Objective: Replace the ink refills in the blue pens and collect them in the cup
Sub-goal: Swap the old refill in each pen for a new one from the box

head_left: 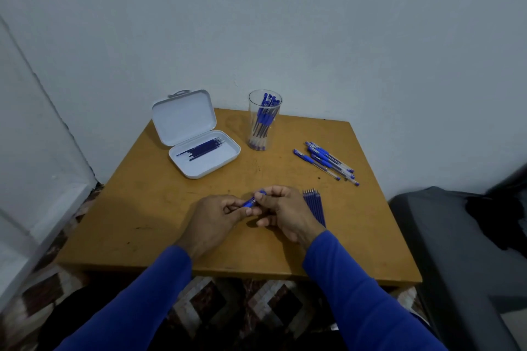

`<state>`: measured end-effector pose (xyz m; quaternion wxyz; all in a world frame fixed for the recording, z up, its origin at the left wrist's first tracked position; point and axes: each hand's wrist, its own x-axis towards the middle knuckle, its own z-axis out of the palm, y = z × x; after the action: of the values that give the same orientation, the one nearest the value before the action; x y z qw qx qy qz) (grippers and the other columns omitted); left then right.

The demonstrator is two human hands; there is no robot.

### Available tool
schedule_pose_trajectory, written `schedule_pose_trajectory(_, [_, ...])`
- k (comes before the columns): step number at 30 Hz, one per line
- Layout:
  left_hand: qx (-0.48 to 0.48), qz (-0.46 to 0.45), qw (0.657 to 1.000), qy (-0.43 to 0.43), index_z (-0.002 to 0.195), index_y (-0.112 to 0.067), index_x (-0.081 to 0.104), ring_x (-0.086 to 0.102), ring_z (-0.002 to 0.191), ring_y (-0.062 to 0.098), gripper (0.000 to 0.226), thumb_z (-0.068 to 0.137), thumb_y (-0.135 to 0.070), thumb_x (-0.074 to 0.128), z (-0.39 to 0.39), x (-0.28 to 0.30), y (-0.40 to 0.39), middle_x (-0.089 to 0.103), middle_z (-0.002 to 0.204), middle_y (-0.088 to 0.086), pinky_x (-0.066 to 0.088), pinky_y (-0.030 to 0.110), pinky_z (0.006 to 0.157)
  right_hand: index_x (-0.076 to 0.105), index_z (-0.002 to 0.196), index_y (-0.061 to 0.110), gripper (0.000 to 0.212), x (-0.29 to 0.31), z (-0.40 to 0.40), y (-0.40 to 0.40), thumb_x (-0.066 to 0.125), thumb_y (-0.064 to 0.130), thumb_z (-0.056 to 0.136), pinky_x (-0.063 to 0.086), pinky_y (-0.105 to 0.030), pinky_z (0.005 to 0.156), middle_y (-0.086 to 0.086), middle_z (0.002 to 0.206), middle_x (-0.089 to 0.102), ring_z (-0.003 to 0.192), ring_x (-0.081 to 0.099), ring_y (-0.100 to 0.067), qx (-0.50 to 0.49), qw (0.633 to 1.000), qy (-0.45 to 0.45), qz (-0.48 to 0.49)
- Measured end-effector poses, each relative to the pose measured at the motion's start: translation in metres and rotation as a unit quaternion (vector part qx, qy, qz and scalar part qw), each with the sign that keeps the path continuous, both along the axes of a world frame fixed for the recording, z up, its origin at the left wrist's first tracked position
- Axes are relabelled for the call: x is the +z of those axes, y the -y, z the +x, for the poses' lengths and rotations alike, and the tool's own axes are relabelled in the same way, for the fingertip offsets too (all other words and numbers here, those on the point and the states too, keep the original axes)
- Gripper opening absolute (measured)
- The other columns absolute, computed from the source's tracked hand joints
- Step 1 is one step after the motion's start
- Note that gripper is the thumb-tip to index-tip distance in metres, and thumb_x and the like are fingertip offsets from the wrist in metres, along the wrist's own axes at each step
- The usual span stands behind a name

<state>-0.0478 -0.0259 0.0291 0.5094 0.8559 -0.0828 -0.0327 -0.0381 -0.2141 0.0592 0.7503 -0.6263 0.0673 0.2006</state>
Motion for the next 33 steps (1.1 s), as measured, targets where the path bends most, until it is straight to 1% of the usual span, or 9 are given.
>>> schedule_pose_trajectory(3, [0.003, -0.003, 1.000, -0.014, 0.093, -0.032, 0.078, 0.064, 0.071, 0.001, 0.006, 0.089, -0.034, 0.075, -0.001, 0.002, -0.001, 0.073, 0.079, -0.015, 0.051, 0.020, 0.066, 0.065, 0.117, -0.003, 0.025, 0.000, -0.002, 0.000, 0.066, 0.009, 0.096, 0.059, -0.024, 0.055, -0.016, 0.092, 0.075, 0.073, 0.071, -0.017, 0.000, 1.000, 0.000, 0.000])
schedule_pose_trajectory(7, [-0.005, -0.015, 1.000, -0.020, 0.090, -0.031, 0.078, 0.063, 0.068, 0.000, 0.004, 0.090, -0.032, 0.074, -0.003, 0.004, -0.001, 0.074, 0.079, -0.012, 0.049, 0.017, 0.064, 0.064, 0.119, -0.003, 0.028, -0.003, -0.003, 0.000, 0.067, 0.006, 0.093, 0.059, -0.024, 0.055, -0.017, 0.094, 0.075, 0.074, 0.071, -0.019, -0.002, 1.000, 0.000, 0.003])
schedule_pose_trajectory(11, [-0.007, -0.011, 1.000, -0.013, 0.086, -0.029, 0.078, 0.061, 0.065, -0.002, 0.007, 0.091, -0.030, 0.073, -0.004, 0.005, 0.000, 0.073, 0.075, -0.010, 0.046, 0.012, 0.061, 0.065, 0.115, -0.002, 0.021, -0.008, -0.003, -0.001, 0.065, 0.006, 0.095, 0.059, -0.024, 0.055, -0.018, 0.091, 0.075, 0.073, 0.072, -0.019, -0.005, 1.000, 0.014, -0.010])
schedule_pose_trajectory(14, [-0.015, 0.004, 1.000, -0.019, 0.084, -0.027, 0.077, 0.059, 0.063, -0.002, 0.009, 0.092, -0.028, 0.073, -0.002, 0.005, -0.001, 0.072, 0.073, -0.009, 0.045, 0.012, 0.059, 0.065, 0.113, -0.002, 0.018, -0.011, -0.003, 0.000, 0.064, 0.005, 0.096, 0.060, -0.024, 0.056, -0.021, 0.093, 0.075, 0.074, 0.072, -0.021, -0.001, 1.000, 0.025, -0.018])
schedule_pose_trajectory(20, [-0.034, 0.023, 0.998, -0.040, 0.085, -0.028, 0.076, 0.059, 0.063, -0.001, 0.007, 0.091, -0.029, 0.073, 0.003, 0.004, -0.007, 0.073, 0.074, -0.007, 0.046, 0.020, 0.062, 0.064, 0.114, -0.005, 0.020, -0.014, -0.004, 0.001, 0.062, 0.003, 0.097, 0.061, -0.025, 0.060, -0.025, 0.097, 0.075, 0.077, 0.074, -0.023, 0.012, 0.999, 0.032, -0.017])
schedule_pose_trajectory(23, [-0.036, 0.020, 0.998, -0.045, 0.088, -0.028, 0.077, 0.060, 0.063, -0.001, 0.005, 0.092, -0.028, 0.073, 0.004, 0.004, -0.008, 0.073, 0.075, -0.006, 0.047, 0.019, 0.062, 0.063, 0.114, -0.007, 0.020, -0.015, -0.004, 0.001, 0.062, 0.002, 0.096, 0.061, -0.026, 0.061, -0.025, 0.095, 0.074, 0.076, 0.074, -0.023, 0.011, 0.999, 0.031, -0.011])
schedule_pose_trajectory(27, [-0.045, 0.020, 0.997, -0.051, 0.089, -0.027, 0.078, 0.061, 0.064, 0.000, 0.004, 0.091, -0.029, 0.074, 0.006, 0.003, -0.009, 0.074, 0.074, -0.007, 0.047, 0.023, 0.064, 0.062, 0.115, -0.009, 0.021, -0.017, -0.004, 0.001, 0.062, 0.002, 0.097, 0.062, -0.027, 0.062, -0.025, 0.095, 0.075, 0.077, 0.075, -0.024, 0.008, 1.000, 0.027, -0.009])
schedule_pose_trajectory(30, [-0.045, 0.015, 0.998, -0.050, 0.091, -0.025, 0.078, 0.060, 0.063, 0.000, 0.004, 0.091, -0.027, 0.074, 0.007, 0.003, -0.008, 0.074, 0.074, -0.005, 0.047, 0.021, 0.063, 0.063, 0.113, -0.006, 0.017, -0.016, -0.005, 0.001, 0.060, 0.001, 0.098, 0.062, -0.027, 0.062, -0.024, 0.094, 0.074, 0.077, 0.074, -0.024, 0.010, 1.000, 0.027, -0.007])
schedule_pose_trajectory(33, [-0.049, 0.002, 0.998, -0.048, 0.093, -0.025, 0.079, 0.062, 0.065, 0.002, 0.006, 0.092, -0.026, 0.073, 0.008, 0.002, -0.009, 0.074, 0.074, -0.004, 0.047, 0.021, 0.063, 0.059, 0.118, -0.008, 0.021, -0.016, -0.005, 0.002, 0.056, 0.004, 0.101, 0.062, -0.027, 0.061, -0.025, 0.094, 0.074, 0.077, 0.075, -0.025, -0.001, 1.000, 0.028, 0.010])
